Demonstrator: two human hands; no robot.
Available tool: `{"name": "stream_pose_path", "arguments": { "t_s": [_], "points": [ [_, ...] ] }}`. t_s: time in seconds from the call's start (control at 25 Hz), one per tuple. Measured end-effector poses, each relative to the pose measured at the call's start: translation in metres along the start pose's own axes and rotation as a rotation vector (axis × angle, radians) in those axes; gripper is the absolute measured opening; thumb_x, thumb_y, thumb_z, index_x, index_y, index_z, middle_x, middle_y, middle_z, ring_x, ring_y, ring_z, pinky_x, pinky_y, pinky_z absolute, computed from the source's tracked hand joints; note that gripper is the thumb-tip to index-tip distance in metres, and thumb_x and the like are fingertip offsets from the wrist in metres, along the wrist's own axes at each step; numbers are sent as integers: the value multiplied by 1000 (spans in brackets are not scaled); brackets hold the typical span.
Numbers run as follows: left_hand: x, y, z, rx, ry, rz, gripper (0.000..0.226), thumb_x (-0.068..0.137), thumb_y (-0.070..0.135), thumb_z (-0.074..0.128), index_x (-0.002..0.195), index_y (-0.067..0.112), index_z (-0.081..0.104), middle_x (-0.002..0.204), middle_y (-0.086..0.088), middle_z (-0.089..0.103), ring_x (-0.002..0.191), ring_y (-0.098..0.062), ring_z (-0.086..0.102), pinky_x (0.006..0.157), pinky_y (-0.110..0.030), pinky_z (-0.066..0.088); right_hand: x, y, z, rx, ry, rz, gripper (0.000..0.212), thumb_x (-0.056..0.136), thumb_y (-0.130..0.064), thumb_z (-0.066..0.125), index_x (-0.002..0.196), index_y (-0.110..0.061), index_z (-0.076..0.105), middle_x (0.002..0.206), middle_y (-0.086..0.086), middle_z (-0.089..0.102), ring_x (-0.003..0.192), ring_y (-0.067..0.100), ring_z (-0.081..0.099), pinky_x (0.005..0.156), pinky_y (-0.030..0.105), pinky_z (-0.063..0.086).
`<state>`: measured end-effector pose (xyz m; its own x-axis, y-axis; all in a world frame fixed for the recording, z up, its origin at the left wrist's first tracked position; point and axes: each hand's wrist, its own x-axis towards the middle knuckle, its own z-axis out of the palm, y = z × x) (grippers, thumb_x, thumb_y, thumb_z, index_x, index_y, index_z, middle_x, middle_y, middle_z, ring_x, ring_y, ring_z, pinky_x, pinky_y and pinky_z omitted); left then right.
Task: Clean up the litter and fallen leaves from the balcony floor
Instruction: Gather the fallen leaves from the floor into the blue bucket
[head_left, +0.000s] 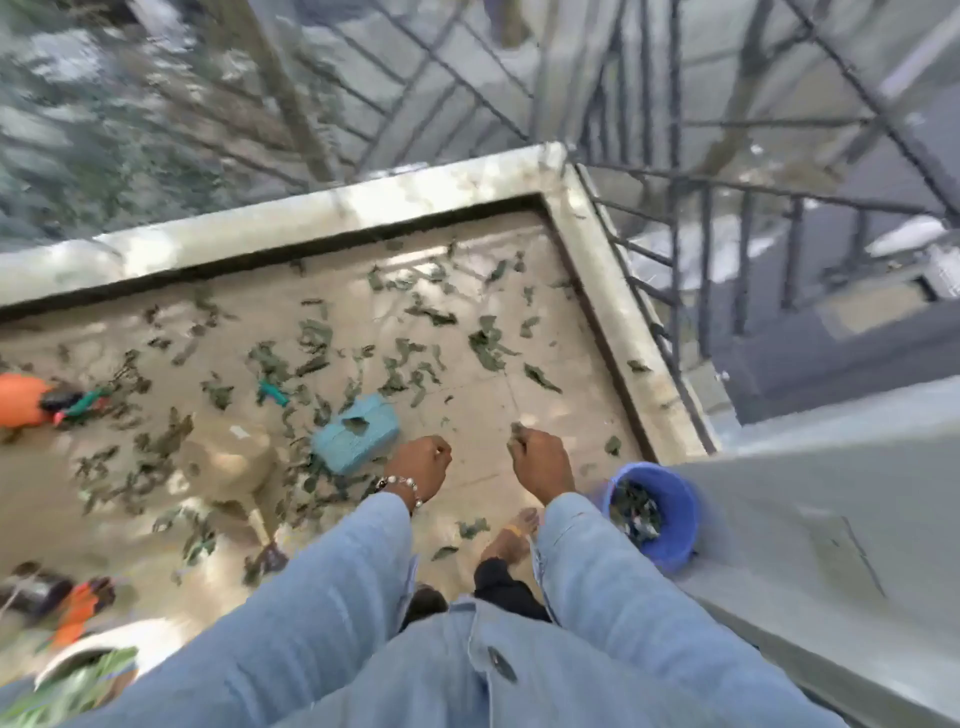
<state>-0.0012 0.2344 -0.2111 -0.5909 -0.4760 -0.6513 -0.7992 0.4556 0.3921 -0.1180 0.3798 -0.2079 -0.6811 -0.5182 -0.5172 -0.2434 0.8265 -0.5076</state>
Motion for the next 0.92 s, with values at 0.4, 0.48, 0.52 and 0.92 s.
{"name": "stream_pose_path", "arguments": {
  "t_s": [0.4,0.48,0.52,0.92],
  "points": [
    [-98,-279,-113,-250,430,-448,28,93,23,47,110,18,68,112,-14,68,105,-33,62,86,-37,49,0,-268,175,-473,-186,-621,30,96,-19,43,68,-10,49,75,16,60,75,33,58,58,31,33],
    [-122,-322,-124,-292,472,-560,26,93,22,46,108,19,67,112,-15,68,105,-34,62,86,-37,50,-8,-304,213,-543,-208,-721,28,95,-22,44,72,-12,55,80,16,63,81,35,61,63,33,41],
    [-131,-340,-128,-311,489,-610,26,93,21,46,107,19,67,112,-15,68,105,-35,63,86,-38,51,-13,-319,227,-598,-224,-777,24,94,-23,45,79,-12,60,86,16,65,87,36,61,70,36,46],
    [-152,-444,-183,-403,587,-903,27,96,21,45,114,18,65,114,-11,66,107,-32,62,83,-35,49,-4,-473,324,-765,-388,-1110,28,90,-25,41,97,-14,65,104,10,62,104,31,55,77,33,42]
  ]
}}
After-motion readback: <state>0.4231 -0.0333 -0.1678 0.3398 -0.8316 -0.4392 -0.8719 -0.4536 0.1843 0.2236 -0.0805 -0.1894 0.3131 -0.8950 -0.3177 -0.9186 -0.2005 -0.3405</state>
